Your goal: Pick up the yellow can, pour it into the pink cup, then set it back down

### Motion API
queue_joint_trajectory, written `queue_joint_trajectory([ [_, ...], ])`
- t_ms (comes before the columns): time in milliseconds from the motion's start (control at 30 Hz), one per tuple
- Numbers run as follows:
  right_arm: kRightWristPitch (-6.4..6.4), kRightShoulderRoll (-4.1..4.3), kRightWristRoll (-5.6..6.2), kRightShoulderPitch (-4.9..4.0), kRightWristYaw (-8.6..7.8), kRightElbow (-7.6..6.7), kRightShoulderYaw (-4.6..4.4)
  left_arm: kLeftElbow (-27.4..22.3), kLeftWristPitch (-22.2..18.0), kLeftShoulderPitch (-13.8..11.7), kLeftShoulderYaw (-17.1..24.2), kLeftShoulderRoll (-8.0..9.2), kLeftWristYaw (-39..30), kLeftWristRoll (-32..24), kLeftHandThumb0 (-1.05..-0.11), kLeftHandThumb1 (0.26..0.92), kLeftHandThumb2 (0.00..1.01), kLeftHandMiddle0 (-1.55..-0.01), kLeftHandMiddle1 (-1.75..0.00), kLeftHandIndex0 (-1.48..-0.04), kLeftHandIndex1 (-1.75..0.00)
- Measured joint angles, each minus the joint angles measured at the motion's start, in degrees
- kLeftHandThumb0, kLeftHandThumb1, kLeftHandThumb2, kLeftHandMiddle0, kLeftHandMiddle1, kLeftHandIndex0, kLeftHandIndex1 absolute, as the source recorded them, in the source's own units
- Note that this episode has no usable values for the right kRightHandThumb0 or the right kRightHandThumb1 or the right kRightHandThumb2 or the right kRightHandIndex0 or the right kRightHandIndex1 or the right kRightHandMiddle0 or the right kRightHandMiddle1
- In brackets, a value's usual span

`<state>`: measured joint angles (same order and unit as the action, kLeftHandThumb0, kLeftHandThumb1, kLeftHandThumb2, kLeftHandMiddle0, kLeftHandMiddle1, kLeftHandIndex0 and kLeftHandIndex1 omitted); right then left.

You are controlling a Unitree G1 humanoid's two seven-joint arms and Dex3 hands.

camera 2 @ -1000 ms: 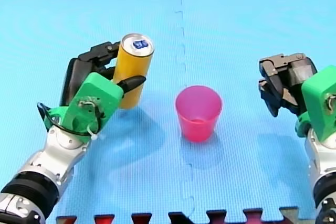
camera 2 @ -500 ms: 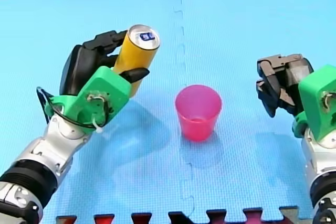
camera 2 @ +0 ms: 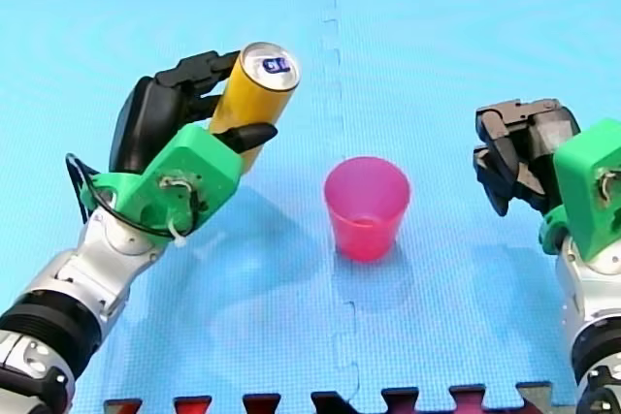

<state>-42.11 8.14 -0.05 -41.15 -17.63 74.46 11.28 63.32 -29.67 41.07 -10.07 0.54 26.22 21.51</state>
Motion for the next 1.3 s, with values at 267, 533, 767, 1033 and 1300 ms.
queue_joint_trajectory([
  [267, 0.31, 0.03, 0.03, -0.29, 0.03, 0.01, 0.09, -1.09, -2.1, 1.95, -0.04, 0.1, 1.16, 0.41, -0.476, 0.849, 0.0, -1.32, 0.0, -1.17, 0.0],
  [533, 0.31, 0.01, -0.02, -0.36, 0.3, 0.01, 0.04, -0.33, -2.54, 2.98, -1.72, -0.19, 3.0, 2.77, -0.47, 0.838, 0.0, -1.34, -0.01, -1.19, -0.01],
  [767, 0.28, -0.16, -0.2, -0.35, 0.76, -0.03, -0.16, -0.02, -2.59, 3.28, -3.08, 0.05, 3.57, 4.25, -0.453, 0.823, 0.0, -1.35, -0.01, -1.19, 0.0],
  [1033, 0.25, -0.38, -0.33, -0.37, 1.17, -0.04, -0.27, -0.07, -1.61, 3.6, -4.17, 0.46, 0.92, 4.49, -0.44, 0.805, 0.0, -1.33, 0.0, -1.17, 0.0],
  [1300, 0.07, -0.55, -0.21, -0.4, 0.86, -0.04, -0.19, 0.52, -0.72, 4.41, -5.68, 0.69, 0.43, 5.96, -0.406, 0.797, 0.0, -1.32, 0.0, -1.17, 0.0],
])
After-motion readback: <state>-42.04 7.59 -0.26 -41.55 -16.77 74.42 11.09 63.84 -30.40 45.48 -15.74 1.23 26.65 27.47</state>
